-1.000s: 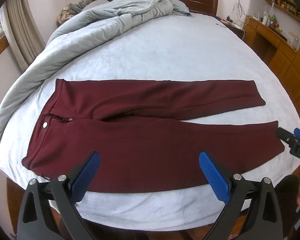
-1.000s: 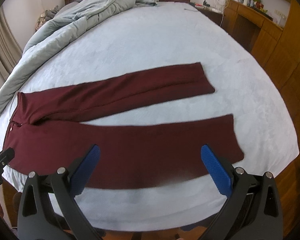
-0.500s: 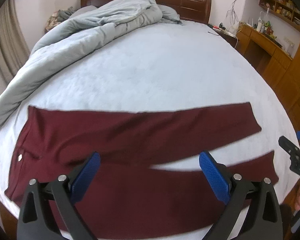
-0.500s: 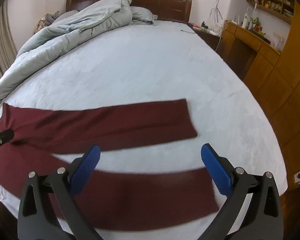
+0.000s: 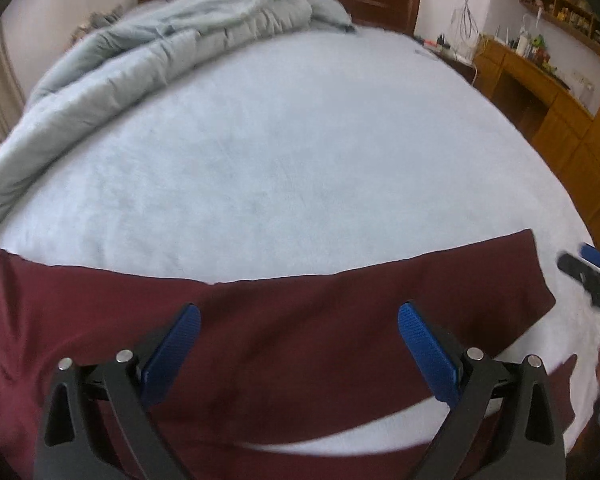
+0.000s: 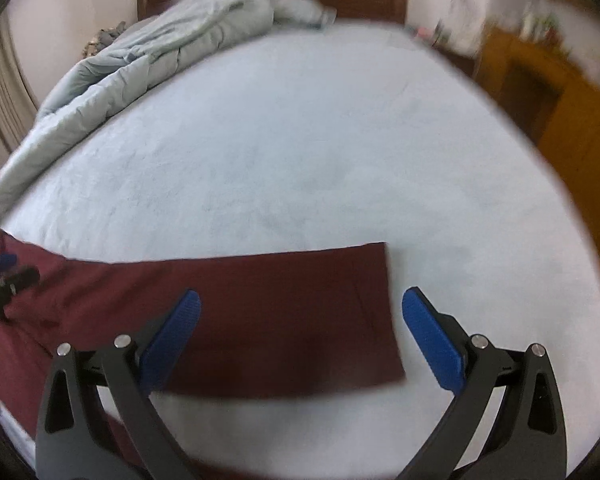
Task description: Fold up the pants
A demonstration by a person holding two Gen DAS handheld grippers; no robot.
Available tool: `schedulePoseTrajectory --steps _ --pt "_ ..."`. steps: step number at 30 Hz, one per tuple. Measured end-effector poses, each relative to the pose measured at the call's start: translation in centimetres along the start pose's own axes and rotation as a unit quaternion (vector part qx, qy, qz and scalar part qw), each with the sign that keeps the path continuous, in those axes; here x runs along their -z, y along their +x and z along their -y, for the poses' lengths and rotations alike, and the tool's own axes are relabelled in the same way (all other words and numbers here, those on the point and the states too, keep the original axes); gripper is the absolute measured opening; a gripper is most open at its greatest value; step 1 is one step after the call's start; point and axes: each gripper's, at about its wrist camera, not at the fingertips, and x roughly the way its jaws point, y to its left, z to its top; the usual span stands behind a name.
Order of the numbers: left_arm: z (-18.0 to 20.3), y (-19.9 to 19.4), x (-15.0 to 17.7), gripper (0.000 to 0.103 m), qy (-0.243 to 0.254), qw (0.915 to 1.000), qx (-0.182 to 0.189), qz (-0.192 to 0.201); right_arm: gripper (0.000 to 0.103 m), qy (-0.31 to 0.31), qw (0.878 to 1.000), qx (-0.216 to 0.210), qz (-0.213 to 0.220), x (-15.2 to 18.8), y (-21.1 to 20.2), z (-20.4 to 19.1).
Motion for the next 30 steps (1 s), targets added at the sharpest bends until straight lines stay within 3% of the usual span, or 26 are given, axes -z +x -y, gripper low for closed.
schedulePoseTrajectory --steps 4,7,13,14,17,18,20,23,25,30 --pt "-0.2 2.4 -0.6 0.099 0.006 0.9994 0.009 -0.034 0.100 0.050 0.993 -0.081 -0.074 -2.6 5.6 4.9" --pt "-0.3 3.0 -0.9 0.099 0.008 0.9985 0.028 -0.045 0.101 0.076 0.981 -0.139 -0.116 -3.2 8.2 6.9" --pt "-0.2 3.6 -1.8 0.099 0.022 0.9975 0.046 -0.050 0.101 0.025 0.982 -0.123 -0.138 -3.3 9.7 6.8" --pt "-0.2 4.0 -1.9 0.099 0.021 0.9970 0.049 -0.057 0.096 0.017 0.982 -0.123 -0.141 -3.3 9.7 6.6" --pt "-0.2 4.7 -2.0 0.099 0.022 0.9961 0.050 -0.070 0.042 -0.013 0.984 -0.107 -0.142 -3.1 8.9 6.5" --pt "-0.1 4.9 -2.1 0.099 0.024 0.9959 0.049 -0.072 0.019 -0.013 0.982 -0.121 -0.144 -2.9 8.5 6.9" --pt "0.3 5.3 -2.2 0.099 0.035 0.9953 0.048 -0.077 0.017 -0.004 0.975 -0.167 -0.143 -2.7 7.5 7.4" --pt "1.2 5.7 -2.3 0.099 0.068 0.9927 0.057 -0.081 0.016 -0.057 0.973 -0.198 -0.100 -2.3 3.5 6.6" --pt "2.1 5.8 -2.6 0.099 0.104 0.9883 0.082 -0.077 0.016 -0.073 0.970 -0.220 -0.074 -2.2 1.0 6.3" --pt "4.9 6.6 -3.6 0.099 0.196 0.9561 0.196 -0.095 0.016 -0.090 0.963 -0.251 -0.033 -2.1 -3.9 6.1"
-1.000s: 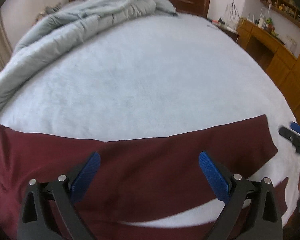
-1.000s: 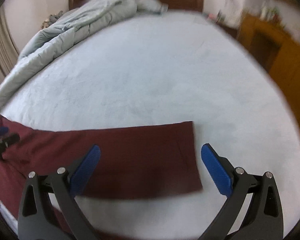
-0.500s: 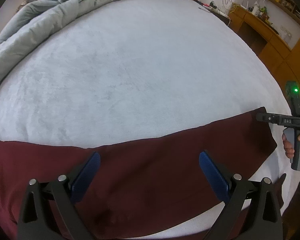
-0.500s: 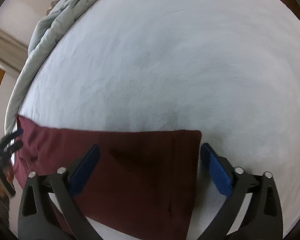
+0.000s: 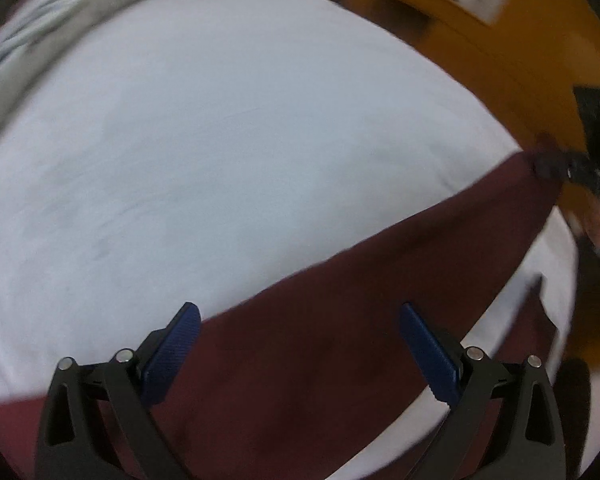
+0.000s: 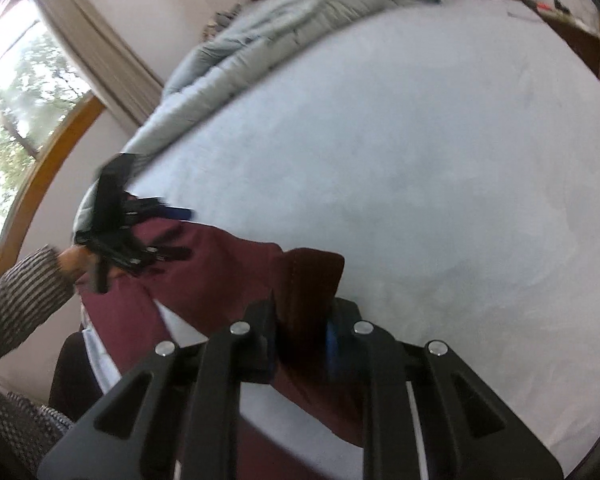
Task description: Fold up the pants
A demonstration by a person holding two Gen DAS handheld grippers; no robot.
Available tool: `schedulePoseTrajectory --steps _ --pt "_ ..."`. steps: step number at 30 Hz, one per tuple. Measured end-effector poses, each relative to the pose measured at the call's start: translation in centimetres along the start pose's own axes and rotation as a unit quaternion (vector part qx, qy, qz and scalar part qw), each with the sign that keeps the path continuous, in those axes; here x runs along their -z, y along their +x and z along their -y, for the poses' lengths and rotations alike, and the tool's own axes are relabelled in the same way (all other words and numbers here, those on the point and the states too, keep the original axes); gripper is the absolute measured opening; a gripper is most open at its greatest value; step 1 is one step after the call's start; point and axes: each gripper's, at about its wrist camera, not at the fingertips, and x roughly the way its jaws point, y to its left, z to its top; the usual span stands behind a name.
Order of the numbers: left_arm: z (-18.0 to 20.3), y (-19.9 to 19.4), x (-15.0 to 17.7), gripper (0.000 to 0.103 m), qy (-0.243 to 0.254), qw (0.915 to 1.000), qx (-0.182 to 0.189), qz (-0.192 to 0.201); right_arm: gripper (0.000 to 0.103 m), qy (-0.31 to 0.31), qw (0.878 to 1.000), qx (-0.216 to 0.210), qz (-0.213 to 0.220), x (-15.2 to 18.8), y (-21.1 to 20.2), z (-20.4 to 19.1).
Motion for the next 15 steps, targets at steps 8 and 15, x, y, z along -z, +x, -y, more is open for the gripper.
schedulePoseTrajectory --steps 8,15 --pt "0.3 2.2 -3.1 0.099 0.063 0.9823 0.137 -0.110 0.016 -0.042 0.999 -0.024 0.024 -0.4 -3.2 -2.9" --pt "0.4 1.5 -1.7 0.018 0.056 0.9783 0.130 -0.151 0.016 -0.023 0.999 -0.005 0.043 1.2 -4.1 -2.6"
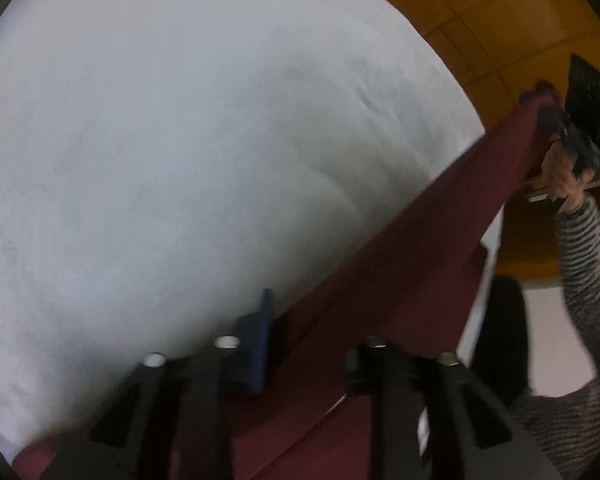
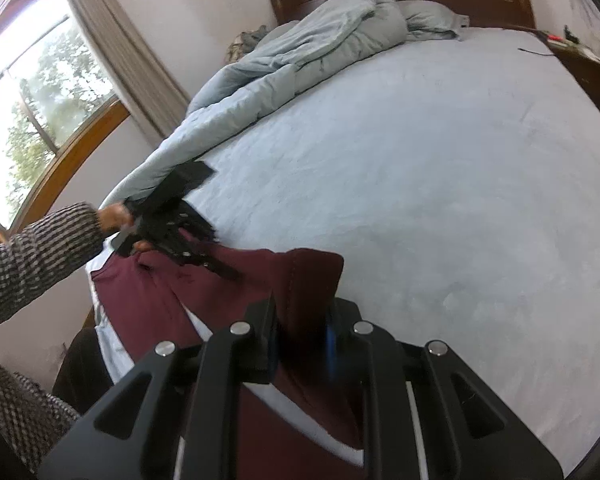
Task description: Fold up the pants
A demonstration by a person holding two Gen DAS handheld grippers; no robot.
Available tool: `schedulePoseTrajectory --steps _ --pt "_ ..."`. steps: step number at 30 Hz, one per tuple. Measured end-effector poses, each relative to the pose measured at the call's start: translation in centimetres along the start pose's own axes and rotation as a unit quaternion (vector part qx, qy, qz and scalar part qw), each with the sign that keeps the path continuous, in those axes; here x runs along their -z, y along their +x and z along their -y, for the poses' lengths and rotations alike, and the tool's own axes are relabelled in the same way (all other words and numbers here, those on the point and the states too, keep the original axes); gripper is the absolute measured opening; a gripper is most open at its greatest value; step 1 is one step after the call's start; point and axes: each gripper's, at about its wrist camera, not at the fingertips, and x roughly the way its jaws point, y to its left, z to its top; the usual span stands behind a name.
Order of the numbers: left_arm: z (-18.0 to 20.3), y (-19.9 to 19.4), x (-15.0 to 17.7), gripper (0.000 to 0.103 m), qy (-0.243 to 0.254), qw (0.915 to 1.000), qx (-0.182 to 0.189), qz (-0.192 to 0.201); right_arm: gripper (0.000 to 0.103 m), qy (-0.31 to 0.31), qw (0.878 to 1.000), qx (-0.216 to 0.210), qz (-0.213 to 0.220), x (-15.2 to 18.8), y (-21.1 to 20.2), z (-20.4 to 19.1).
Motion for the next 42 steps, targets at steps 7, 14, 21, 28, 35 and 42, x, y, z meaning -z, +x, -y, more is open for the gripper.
schedulePoseTrajectory --steps 7,14,21,28,35,42 --pt "10.1 -4.2 6.5 0.013 0.002 0.9784 -0.155 0.137 0.019 -0.001 0.998 0.045 0.047 4.6 -2.1 -1.7" --pt "17.8 5.4 14.7 0.013 -0.004 0.9587 -0.266 0.100 0.041 -0.010 0.994 0.092 -0.053 15.2 0.6 -3.7" --pt "17.7 8.1 17.0 0.014 -0.014 0.9421 -0.311 0.124 0.081 0.127 0.986 0.068 -0.087 21.3 -1.6 -3.8" --pt "17.5 8.8 17.5 0.019 -0.012 0.9386 -0.321 0.126 0.085 0.280 0.957 0.049 -0.050 22.3 -1.8 -1.5" --pt "17.6 8.9 17.9 0.021 -0.027 0.9349 -0.333 0.121 0.028 0.303 0.946 0.033 -0.112 22.4 3.7 -1.3" --pt "19.6 5.3 17.9 0.018 -0.067 0.9339 -0.308 0.168 0.013 0.289 0.957 0.016 -0.011 20.6 -2.7 -1.6"
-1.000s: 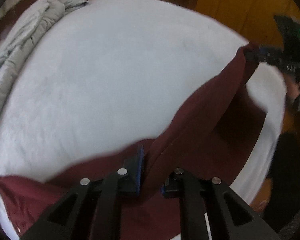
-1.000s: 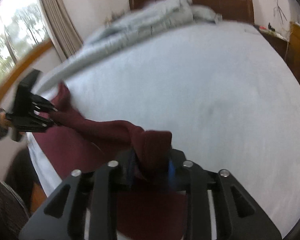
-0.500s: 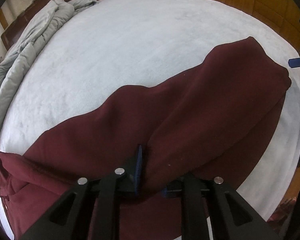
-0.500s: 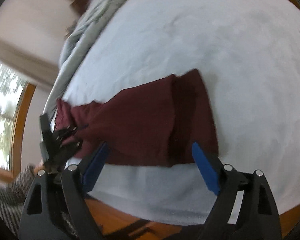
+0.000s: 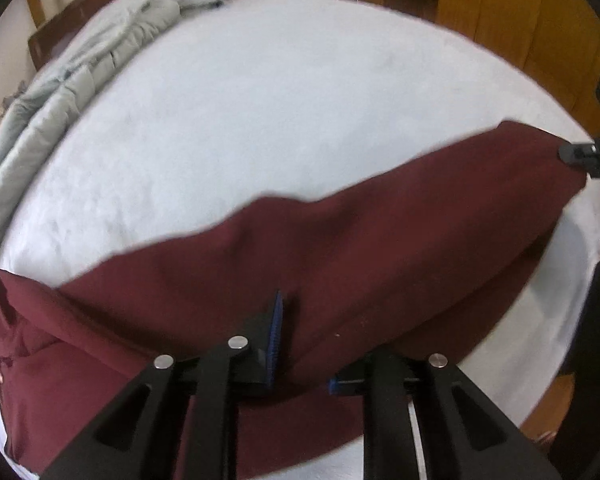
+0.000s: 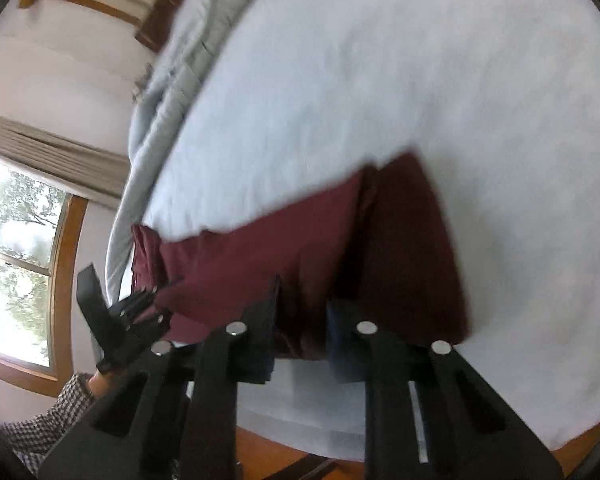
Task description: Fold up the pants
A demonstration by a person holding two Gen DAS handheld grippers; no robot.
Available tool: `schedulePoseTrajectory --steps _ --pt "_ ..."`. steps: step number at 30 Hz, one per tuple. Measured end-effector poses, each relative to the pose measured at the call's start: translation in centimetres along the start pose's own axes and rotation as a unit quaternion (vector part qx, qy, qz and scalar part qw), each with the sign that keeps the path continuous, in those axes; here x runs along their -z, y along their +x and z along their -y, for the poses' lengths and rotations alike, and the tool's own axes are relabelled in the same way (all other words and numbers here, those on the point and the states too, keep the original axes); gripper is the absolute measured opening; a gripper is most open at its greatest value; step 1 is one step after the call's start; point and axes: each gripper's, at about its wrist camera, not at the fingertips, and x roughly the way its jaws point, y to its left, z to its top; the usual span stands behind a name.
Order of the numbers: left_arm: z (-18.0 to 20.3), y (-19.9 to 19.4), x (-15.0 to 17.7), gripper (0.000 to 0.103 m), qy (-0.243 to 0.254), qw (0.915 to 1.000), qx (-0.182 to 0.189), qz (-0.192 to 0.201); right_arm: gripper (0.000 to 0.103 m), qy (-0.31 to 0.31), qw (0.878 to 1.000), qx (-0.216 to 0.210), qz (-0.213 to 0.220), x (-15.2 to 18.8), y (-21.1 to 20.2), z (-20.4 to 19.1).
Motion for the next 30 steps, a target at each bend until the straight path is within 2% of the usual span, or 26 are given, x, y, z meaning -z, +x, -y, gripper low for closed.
schedulePoseTrajectory --steps 2,4,6,8,11,12,13,15,17,20,21,22,23,25,26,28,30 --pt "1.3 -1.3 0.2 0.018 -0.001 0.9999 0.002 0.010 0.012 -0.022 0.999 0.040 0.000 -0.1 -0.9 -0.1" --pt "2.7 -1.3 0.9 0.018 0.005 0.9998 -0.017 0.012 0.012 -0.015 0.997 0.074 -0.028 0.2 0.2 1.0" --pt "4.0 0.3 1.7 0.018 0.011 0.9994 -0.033 -0.004 0.011 -0.012 0.991 0.119 -0.053 0.8 2.1 2.7" --pt "4.9 2.5 3.1 0.018 0.013 0.9986 -0.045 -0.023 0.012 0.008 0.990 0.126 -0.068 1.4 3.6 4.0" --pt "5.7 2.8 4.0 0.019 0.038 0.9970 -0.068 0.003 0.014 0.006 0.988 0.141 -0.061 1.1 3.7 3.3" --pt "5.5 2.7 3.9 0.019 0.038 0.9971 -0.066 0.004 0.019 -0.012 0.986 0.158 -0.062 1.0 3.6 2.3" --pt "5.2 2.5 3.6 0.022 0.034 0.9976 -0.060 0.002 0.021 -0.019 0.984 0.166 -0.060 1.3 3.8 1.3" --pt "4.2 1.7 3.1 0.034 0.012 0.9992 -0.038 -0.008 0.045 -0.038 0.981 0.188 -0.044 1.6 3.6 -0.7" --pt "3.0 0.4 3.0 0.058 -0.017 0.9998 -0.008 -0.006 0.052 -0.075 0.969 0.237 -0.011 1.6 2.9 -3.8" --pt "0.2 -2.8 3.8 0.071 -0.071 0.9967 0.036 0.010 0.052 -0.118 0.961 0.248 0.013 2.0 3.6 -7.9" --pt "-1.0 -3.9 4.3 0.073 -0.091 0.9947 0.044 0.016 0.052 -0.133 0.960 0.246 0.019 2.2 3.8 -9.1" --pt "-2.0 -4.8 5.0 0.077 -0.107 0.9930 0.045 0.020 0.052 -0.148 0.965 0.215 0.019 2.5 4.2 -10.6" --pt "-4.1 -5.7 5.8 0.079 -0.138 0.9892 0.044 0.022 0.054 -0.150 0.976 0.160 0.005 2.8 5.3 -12.0" --pt "-7.2 -6.6 7.6 0.079 -0.191 0.9805 0.042 0.016 0.054 -0.153 0.985 0.069 -0.028 3.5 8.6 -15.0" --pt "-9.6 -6.9 8.7 0.078 -0.224 0.9741 0.027 0.010 0.054 -0.168 0.984 0.036 -0.049 4.1 10.8 -16.8" --pt "-12.6 -7.4 10.8 0.078 -0.262 0.9650 -0.004 0.002 0.058 -0.212 0.974 0.013 -0.078 5.2 14.3 -19.9" --pt "-15.3 -7.9 12.9 0.077 -0.296 0.9547 -0.034 -0.009 0.068 -0.250 0.962 -0.009 -0.106 6.3 17.6 -22.5"
